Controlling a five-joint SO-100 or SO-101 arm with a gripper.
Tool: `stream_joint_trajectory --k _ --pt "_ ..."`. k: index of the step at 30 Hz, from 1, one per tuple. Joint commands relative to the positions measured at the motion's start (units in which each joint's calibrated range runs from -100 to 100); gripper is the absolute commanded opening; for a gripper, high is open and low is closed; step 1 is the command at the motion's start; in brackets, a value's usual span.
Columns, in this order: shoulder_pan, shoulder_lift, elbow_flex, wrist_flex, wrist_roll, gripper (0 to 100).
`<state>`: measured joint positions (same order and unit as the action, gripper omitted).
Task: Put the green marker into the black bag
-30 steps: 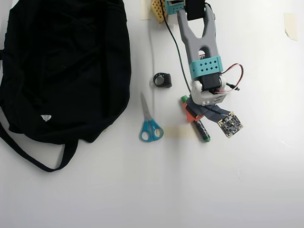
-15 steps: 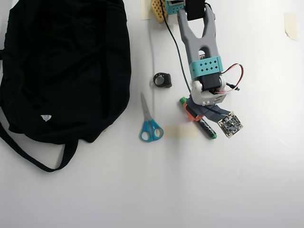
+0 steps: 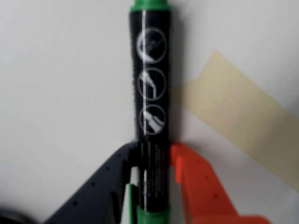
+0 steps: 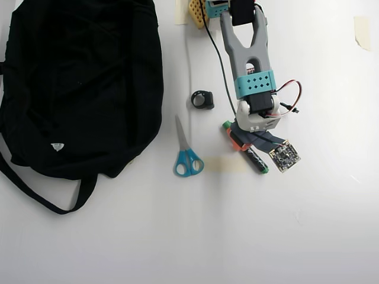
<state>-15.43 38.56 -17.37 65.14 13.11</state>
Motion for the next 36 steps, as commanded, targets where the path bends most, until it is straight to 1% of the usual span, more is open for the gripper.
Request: stream_joint_trajectory --k 1,6,15,32,36 --pt "0.47 -1.72 -2.12 0.07 -1.68 2" --pt "0.47 -1.97 -2.39 0.84 -1.79 2" --pt "-0.28 -2.96 -9.58 9.63 -1.52 2" --pt "-0.50 -3.05 -17.40 12.73 -2.21 2" --pt "-0.73 -3.05 -21.26 16.00 -7.97 2"
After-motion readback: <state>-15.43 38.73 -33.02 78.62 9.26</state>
